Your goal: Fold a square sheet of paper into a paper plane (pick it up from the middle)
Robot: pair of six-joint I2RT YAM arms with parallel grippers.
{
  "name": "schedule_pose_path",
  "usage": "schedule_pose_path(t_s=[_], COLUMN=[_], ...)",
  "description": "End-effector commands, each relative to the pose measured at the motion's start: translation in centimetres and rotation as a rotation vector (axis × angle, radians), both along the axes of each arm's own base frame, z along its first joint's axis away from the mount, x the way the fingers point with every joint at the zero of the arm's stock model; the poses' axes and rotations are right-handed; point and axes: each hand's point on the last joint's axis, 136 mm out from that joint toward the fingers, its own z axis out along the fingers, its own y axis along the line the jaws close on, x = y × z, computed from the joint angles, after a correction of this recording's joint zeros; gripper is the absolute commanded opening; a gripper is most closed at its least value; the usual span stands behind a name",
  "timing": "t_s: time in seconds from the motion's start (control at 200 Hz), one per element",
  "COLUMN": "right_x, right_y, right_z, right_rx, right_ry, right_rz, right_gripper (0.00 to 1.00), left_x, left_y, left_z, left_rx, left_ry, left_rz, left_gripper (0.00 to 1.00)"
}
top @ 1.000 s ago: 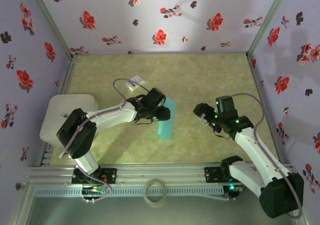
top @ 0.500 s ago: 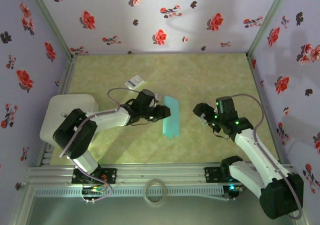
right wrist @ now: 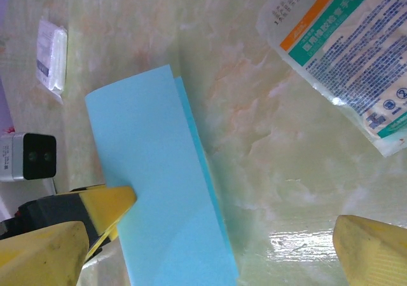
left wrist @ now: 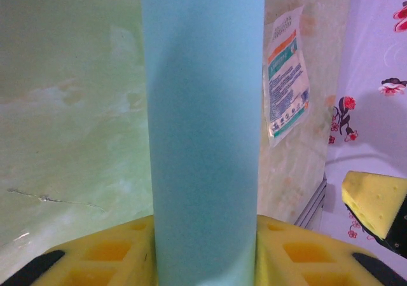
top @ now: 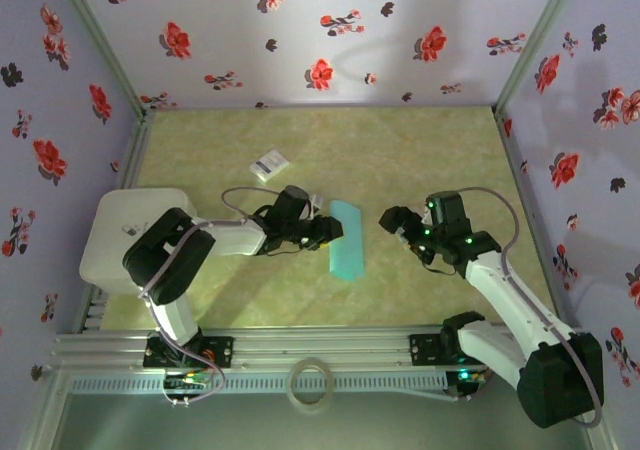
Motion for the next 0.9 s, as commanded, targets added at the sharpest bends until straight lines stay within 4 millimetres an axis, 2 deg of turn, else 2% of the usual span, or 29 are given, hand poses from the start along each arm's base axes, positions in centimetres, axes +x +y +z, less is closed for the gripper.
schedule_pose_path(t_s=[0.0, 0.46, 0.695, 0.895], right_x=[0.0, 0.1, 0.2, 0.3], right_y=[0.6, 1.4, 1.6, 2.0], right_z=[0.3, -0.1, -0.4, -0.9], right_rx=[0.019, 0.062, 0.072, 0.084], right_ry=[-0.012, 0.003, 0.010, 0.020], right_rz=[0.025, 0.043, 0.040, 0.049], right_gripper=[0.99, 0.99, 0.99, 0.99], left_x=[0.0, -0.3, -0.4, -0.2], left_y=[0.1, 1.3, 3.1, 4.0], left_z=[-0.9, -3.2, -4.5, -3.8], left_rx=[-0.008, 0.087, 0.219, 0.288], left_ry=[0.023, 0.034, 0.027, -0.007], left_rz=[-0.001, -0.017, -0.014, -0.020], left_gripper=[0.38, 0.42, 0.51, 0.58])
